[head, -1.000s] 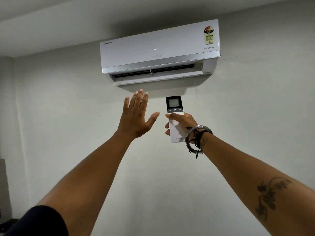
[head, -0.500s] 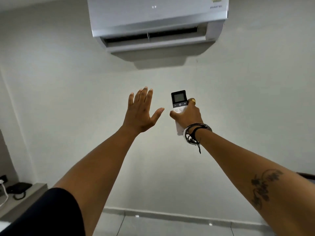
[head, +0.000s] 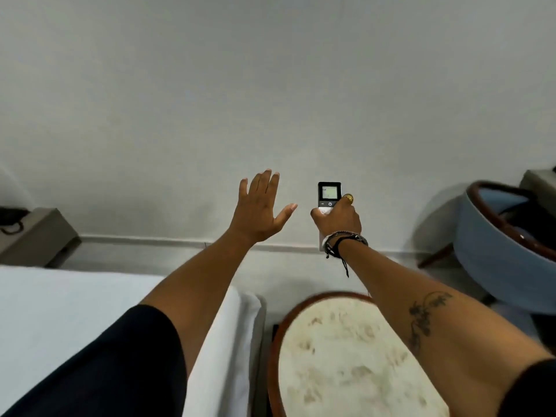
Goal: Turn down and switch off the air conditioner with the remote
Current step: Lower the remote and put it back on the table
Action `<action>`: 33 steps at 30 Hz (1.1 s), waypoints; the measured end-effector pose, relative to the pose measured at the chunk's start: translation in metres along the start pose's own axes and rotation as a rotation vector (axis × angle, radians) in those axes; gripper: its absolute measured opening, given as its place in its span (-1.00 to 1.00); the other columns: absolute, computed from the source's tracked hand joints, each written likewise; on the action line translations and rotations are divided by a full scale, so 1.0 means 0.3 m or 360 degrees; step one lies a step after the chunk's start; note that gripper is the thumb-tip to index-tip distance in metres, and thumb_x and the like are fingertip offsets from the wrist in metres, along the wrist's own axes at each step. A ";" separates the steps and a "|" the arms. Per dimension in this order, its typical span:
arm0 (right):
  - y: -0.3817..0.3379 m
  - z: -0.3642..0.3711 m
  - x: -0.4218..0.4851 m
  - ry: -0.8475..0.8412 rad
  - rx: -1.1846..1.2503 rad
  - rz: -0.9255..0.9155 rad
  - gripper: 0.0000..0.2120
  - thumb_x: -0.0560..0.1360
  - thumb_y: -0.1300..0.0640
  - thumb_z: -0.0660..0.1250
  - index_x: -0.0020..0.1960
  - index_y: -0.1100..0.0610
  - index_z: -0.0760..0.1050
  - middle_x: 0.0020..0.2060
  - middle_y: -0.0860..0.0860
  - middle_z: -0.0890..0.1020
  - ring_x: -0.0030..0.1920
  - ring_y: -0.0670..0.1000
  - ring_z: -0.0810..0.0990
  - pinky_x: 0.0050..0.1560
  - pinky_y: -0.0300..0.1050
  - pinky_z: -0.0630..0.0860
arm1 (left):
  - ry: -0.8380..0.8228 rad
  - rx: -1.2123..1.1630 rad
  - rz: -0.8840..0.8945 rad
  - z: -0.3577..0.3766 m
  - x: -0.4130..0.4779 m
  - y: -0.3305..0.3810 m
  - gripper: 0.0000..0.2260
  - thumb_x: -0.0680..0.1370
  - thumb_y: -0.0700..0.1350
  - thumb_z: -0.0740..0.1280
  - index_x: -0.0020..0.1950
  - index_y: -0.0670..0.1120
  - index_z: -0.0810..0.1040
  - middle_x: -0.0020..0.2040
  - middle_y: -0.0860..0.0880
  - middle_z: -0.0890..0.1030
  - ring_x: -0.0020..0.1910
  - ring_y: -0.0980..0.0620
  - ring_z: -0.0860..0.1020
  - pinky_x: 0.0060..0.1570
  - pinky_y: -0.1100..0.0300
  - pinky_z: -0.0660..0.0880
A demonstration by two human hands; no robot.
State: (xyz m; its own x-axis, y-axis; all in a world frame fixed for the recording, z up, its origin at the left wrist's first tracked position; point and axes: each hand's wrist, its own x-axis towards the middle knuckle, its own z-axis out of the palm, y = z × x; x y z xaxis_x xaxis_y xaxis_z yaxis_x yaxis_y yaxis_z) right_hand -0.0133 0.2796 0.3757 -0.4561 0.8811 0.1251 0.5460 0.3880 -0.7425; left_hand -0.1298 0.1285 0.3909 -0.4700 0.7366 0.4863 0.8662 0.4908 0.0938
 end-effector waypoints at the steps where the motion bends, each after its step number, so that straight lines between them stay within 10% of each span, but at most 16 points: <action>1: 0.059 0.030 -0.029 -0.0060 -0.0028 0.0084 -0.48 0.37 -0.01 0.41 0.17 0.24 0.31 -0.06 0.16 0.64 -0.05 0.24 0.65 -0.23 -0.07 0.45 | -0.0073 -0.0015 0.0008 0.054 -0.048 0.011 -0.30 0.58 0.28 0.10 0.54 -0.18 0.23 0.54 -0.20 0.29 0.51 -0.19 0.26 0.47 -0.22 0.09; 16: 0.965 0.477 -0.655 -0.0766 -0.0618 0.0958 -0.54 0.42 0.09 0.42 0.22 0.30 0.42 0.18 0.21 0.44 0.08 0.27 0.56 -0.05 0.06 0.54 | -0.0964 -0.0254 -0.0353 0.748 -1.006 0.157 -0.35 0.60 0.21 0.10 0.54 -0.21 0.26 0.55 -0.27 0.26 0.53 -0.25 0.25 0.46 -0.32 0.15; 33: 1.342 0.706 -0.864 -0.0886 -0.0885 0.1017 -0.56 0.38 0.05 0.41 0.18 0.25 0.47 0.12 0.15 0.48 0.06 0.20 0.58 -0.20 -0.05 0.40 | -0.1529 -0.0158 -0.0403 1.052 -1.374 0.267 -0.36 0.61 0.19 0.11 0.56 -0.19 0.18 0.59 -0.23 0.16 0.57 -0.19 0.16 0.49 -0.27 0.02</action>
State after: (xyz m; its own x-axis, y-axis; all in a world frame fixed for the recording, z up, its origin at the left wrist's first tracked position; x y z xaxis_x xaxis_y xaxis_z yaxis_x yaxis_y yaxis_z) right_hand 0.1758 0.1502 -0.0949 -0.1491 0.7715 -0.6185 0.9875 0.0838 -0.1335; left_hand 0.0798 0.0110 -0.0762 -0.5428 0.7009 -0.4628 0.7111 0.6767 0.1908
